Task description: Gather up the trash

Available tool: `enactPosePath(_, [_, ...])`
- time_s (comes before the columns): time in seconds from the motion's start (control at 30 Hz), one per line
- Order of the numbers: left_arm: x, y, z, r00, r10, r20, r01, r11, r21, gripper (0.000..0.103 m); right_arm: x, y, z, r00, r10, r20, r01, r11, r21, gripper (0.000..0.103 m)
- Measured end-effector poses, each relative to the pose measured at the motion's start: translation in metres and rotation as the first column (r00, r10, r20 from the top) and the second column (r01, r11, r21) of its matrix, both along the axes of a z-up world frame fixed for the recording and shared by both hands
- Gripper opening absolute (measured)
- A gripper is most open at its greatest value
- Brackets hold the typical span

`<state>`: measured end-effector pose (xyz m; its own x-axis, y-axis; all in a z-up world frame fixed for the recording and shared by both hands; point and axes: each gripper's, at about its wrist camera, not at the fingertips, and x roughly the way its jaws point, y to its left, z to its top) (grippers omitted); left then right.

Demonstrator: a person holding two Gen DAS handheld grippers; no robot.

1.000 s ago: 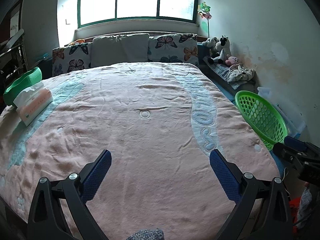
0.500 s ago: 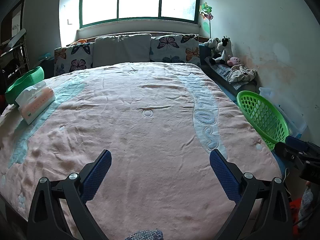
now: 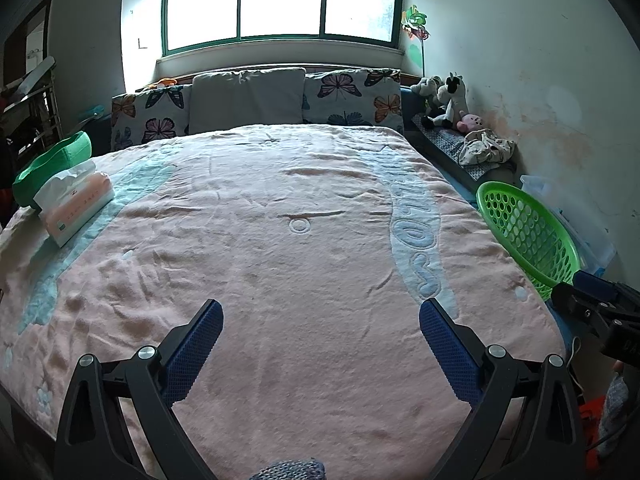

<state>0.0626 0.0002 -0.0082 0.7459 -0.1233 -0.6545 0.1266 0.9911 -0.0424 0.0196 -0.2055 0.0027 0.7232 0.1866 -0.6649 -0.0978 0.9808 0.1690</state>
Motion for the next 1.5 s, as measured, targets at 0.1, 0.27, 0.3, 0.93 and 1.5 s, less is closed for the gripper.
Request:
enactPosePath(0.1, [-0.0006, 0.0011, -0.0002, 1.0, 0.001, 0.001, -0.001, 1.0, 0.0, 0.095, -0.0002, 0.0, 0.0002, 1.0, 0.002, 0.001, -0.002, 1.0, 0.001, 0.083])
enactPosePath(0.27, [-0.0005, 0.0008, -0.0002, 1.0, 0.002, 0.002, -0.002, 1.0, 0.0, 0.095, -0.0004, 0.0001, 0.0002, 1.0, 0.001, 0.002, -0.001, 1.0, 0.0, 0.083])
enactPosePath(0.3, [-0.0005, 0.0011, -0.0003, 1.0, 0.002, 0.002, -0.002, 1.0, 0.001, 0.095, -0.0004, 0.0, 0.0001, 1.0, 0.002, 0.001, -0.002, 1.0, 0.001, 0.083])
enactPosePath(0.93, [-0.0007, 0.0017, -0.0007, 1.0, 0.004, -0.002, -0.004, 1.0, 0.002, 0.095, -0.0007, 0.0002, 0.0003, 1.0, 0.004, 0.0, -0.004, 1.0, -0.003, 0.083])
enactPosePath(1.5, [0.0004, 0.0026, -0.0041, 1.0, 0.008, -0.008, -0.008, 1.0, 0.004, 0.095, -0.0008, 0.0006, -0.0025, 1.0, 0.005, -0.006, -0.005, 1.0, -0.012, 0.083])
